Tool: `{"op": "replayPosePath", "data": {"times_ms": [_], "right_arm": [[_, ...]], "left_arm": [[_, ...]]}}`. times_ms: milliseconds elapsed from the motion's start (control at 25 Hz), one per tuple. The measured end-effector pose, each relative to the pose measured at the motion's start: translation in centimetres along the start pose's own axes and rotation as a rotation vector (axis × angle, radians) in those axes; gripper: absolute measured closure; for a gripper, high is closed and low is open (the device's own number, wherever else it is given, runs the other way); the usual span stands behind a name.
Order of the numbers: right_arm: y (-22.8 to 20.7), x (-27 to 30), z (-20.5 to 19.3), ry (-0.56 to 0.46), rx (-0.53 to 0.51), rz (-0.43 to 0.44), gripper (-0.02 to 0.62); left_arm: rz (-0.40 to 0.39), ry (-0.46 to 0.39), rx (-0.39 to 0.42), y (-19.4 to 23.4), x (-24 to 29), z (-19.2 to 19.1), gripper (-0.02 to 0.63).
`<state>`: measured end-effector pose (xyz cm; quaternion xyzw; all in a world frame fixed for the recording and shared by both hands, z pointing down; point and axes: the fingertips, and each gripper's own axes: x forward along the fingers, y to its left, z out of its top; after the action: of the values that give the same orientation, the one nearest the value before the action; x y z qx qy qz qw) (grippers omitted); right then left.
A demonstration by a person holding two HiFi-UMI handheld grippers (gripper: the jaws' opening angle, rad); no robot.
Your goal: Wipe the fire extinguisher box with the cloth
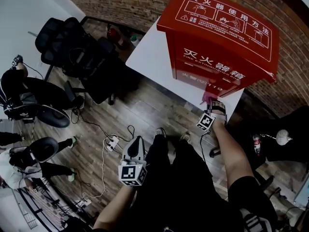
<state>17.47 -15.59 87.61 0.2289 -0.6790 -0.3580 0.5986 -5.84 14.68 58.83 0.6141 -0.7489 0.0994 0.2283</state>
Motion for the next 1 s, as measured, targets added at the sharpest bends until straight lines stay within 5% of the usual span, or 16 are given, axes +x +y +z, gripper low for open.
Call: {"op": "replayPosePath", "data": {"times_ms": [1000], "right_arm": [[-0.8, -2.0, -5.5, 0.052, 0.009, -0.051, 0.492]], "left_arm": [[-0.086, -0.009, 0.035, -2.9, 1.0, -0.1, 0.572]]}}
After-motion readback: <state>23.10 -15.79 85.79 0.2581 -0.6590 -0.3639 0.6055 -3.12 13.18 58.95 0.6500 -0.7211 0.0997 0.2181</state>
